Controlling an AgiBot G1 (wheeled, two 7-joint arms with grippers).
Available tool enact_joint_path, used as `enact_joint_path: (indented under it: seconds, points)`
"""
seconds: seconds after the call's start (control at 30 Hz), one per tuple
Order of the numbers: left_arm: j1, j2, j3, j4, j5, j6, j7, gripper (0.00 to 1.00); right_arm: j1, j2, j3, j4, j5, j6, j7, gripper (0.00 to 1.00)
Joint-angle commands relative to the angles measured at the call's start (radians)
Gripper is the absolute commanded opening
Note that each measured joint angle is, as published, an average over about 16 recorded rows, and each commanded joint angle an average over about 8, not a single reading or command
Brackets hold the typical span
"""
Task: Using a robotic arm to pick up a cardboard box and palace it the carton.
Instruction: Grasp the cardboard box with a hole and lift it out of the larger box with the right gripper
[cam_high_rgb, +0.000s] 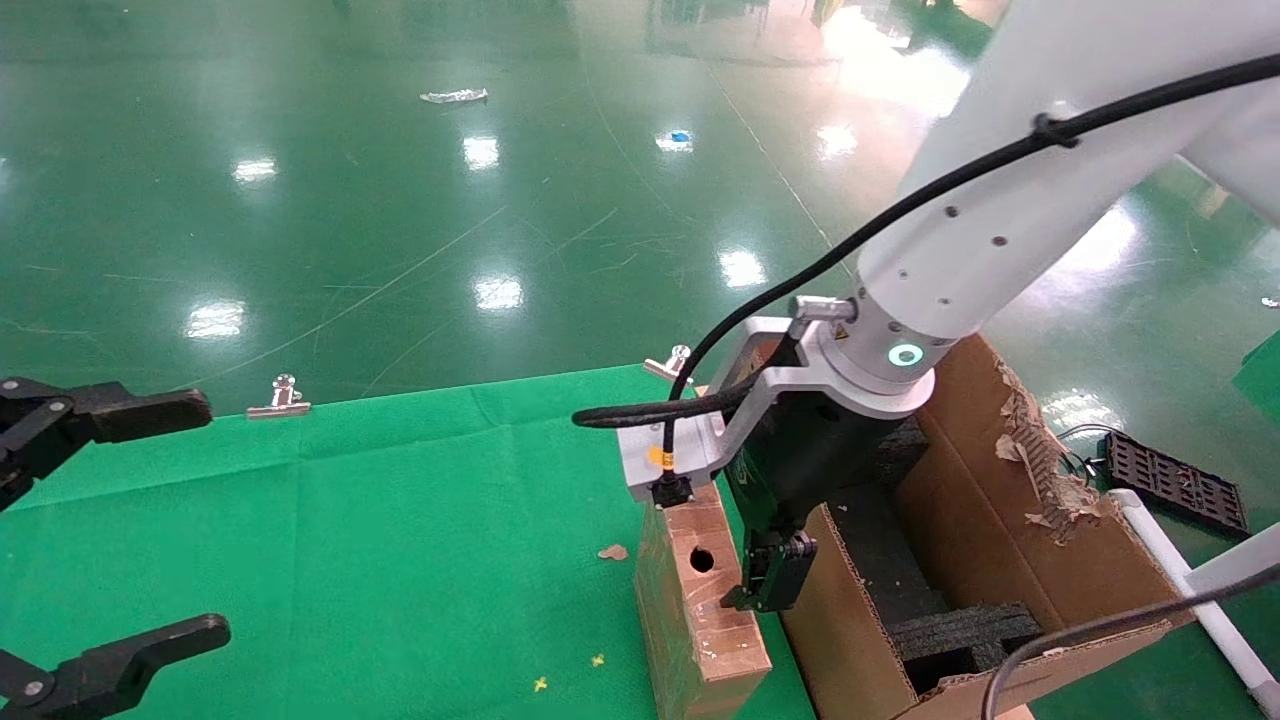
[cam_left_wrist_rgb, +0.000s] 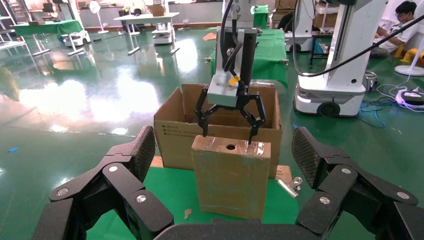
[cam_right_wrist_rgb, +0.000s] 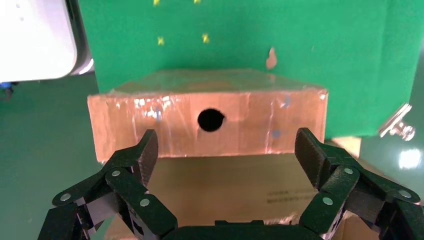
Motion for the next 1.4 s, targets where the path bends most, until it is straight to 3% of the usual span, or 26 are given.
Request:
enact_joint_path:
  seconds: [0.03,0.17,0.33,0.43,0.5,0.6,0.77,1.03,1.13,1.2,1.3,1.4]
  points:
    - [0.0,0.0,0.0,0.0,0.0,0.0,0.0,1.0,0.019,-0.02,-0.041,0.0,0.002,0.003,0.018,1.0]
    - [0.0,0.0,0.0,0.0,0.0,0.0,0.0,1.0,0.058,-0.047,-0.095,-0.007,-0.015,0.01,0.14,1.0]
    - [0.0,0.0,0.001,0.0,-0.001,0.0,0.0,1.0,0.083,-0.081,-0.15,-0.057,-0.028,0.006,0.454,1.0]
    - [0.0,0.0,0.001,0.0,-0.001,0.0,0.0,1.0,0.081,-0.095,-0.166,-0.127,0.018,0.0,0.64,1.0]
    - [0.0,0.0,0.001,0.0,-0.001,0.0,0.001,1.0,0.072,-0.093,-0.166,-0.183,0.074,-0.001,0.712,1.0]
    - [0.0,-0.001,0.001,0.0,-0.001,-0.001,0.001,1.0,0.056,-0.083,-0.16,-0.263,0.15,0.002,0.76,1.0]
    - [0.0,-0.001,0.002,0.0,-0.001,-0.001,0.001,1.0,0.02,-0.067,-0.154,-0.371,0.243,0.004,0.759,1.0]
    - [0.0,-0.001,0.002,0.0,-0.002,-0.001,0.001,1.0,-0.022,-0.093,-0.174,-0.466,0.277,0.012,0.744,1.0]
    - [-0.001,-0.001,0.002,0.0,-0.002,-0.001,0.001,1.0,-0.028,-0.108,-0.186,-0.473,0.267,0.016,0.748,0.78]
    - [-0.001,-0.001,0.003,0.0,-0.002,-0.001,0.001,0.9,-0.031,-0.114,-0.193,-0.47,0.261,0.018,0.755,0.53]
    - [-0.001,-0.001,0.003,0.0,-0.002,-0.001,0.001,0.57,-0.034,-0.117,-0.202,-0.457,0.255,0.023,0.769,0.16]
    - [-0.001,-0.001,0.003,0.0,-0.002,-0.001,0.002,0.2,-0.037,-0.116,-0.208,-0.438,0.25,0.03,0.782,0.0]
